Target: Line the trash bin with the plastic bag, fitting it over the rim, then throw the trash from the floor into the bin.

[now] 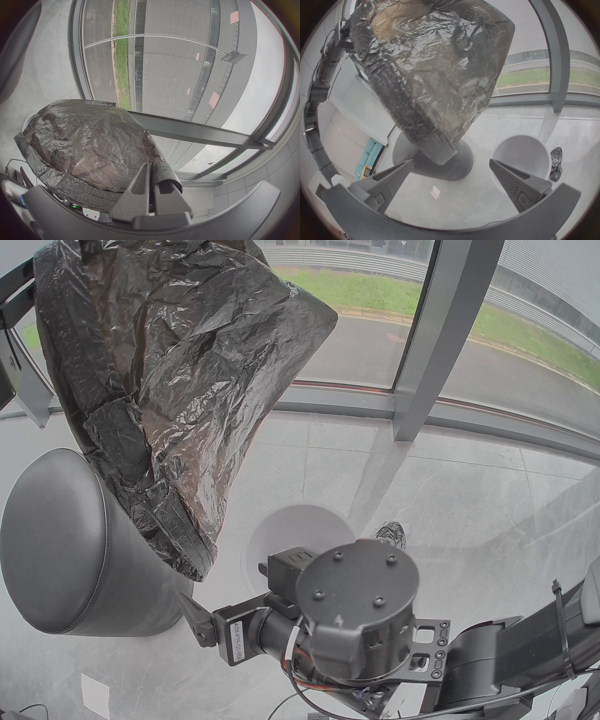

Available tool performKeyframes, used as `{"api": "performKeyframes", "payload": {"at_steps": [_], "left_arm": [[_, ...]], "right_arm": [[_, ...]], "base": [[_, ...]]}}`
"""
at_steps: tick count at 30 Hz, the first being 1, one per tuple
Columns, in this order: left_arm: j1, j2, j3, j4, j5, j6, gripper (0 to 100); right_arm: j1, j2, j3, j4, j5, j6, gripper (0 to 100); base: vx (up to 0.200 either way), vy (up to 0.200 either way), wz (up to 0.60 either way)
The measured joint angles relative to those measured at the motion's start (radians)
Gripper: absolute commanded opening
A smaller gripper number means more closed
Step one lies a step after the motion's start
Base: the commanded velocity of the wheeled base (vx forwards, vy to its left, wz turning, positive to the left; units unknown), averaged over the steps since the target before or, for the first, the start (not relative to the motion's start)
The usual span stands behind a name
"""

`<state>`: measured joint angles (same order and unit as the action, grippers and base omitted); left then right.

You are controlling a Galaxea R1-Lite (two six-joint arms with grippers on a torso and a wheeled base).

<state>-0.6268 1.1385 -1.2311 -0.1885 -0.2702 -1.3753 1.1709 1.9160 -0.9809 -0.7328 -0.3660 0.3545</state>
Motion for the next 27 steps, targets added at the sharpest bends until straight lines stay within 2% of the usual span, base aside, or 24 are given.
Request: {"api": "performKeyframes", "payload": {"at_steps": [5, 14, 23, 24, 27], "left_arm": [[-0.002, -0.003, 0.005, 0.0, -0.002, 0.0, 0], [-0.007, -0.011, 0.011, -0.001, -0.004, -0.002, 0], [-0.009, -0.016, 0.013, -0.001, -0.005, -0.003, 0], [-0.01, -0.017, 0.013, -0.001, -0.005, -0.003, 0], [-0.01, -0.018, 0.013, -0.001, -0.006, -0.003, 0]], "right_arm": [[-0.006, 0.039, -0.083, 0.0, -0.06, -0.019, 100], [-0.017, 0.101, -0.189, 0.0, -0.086, -0.084, 100], [-0.018, 0.175, -0.309, 0.0, -0.164, -0.145, 100], [-0.018, 0.188, -0.331, -0.001, -0.18, -0.155, 0], [-0.022, 0.218, -0.372, 0.0, -0.207, -0.175, 0]], "base": [[0.0, 0.0, 0.0], [0.0, 0.0, 0.0], [0.0, 0.0, 0.0], [0.0, 0.0, 0.0], [0.0, 0.0, 0.0]]}}
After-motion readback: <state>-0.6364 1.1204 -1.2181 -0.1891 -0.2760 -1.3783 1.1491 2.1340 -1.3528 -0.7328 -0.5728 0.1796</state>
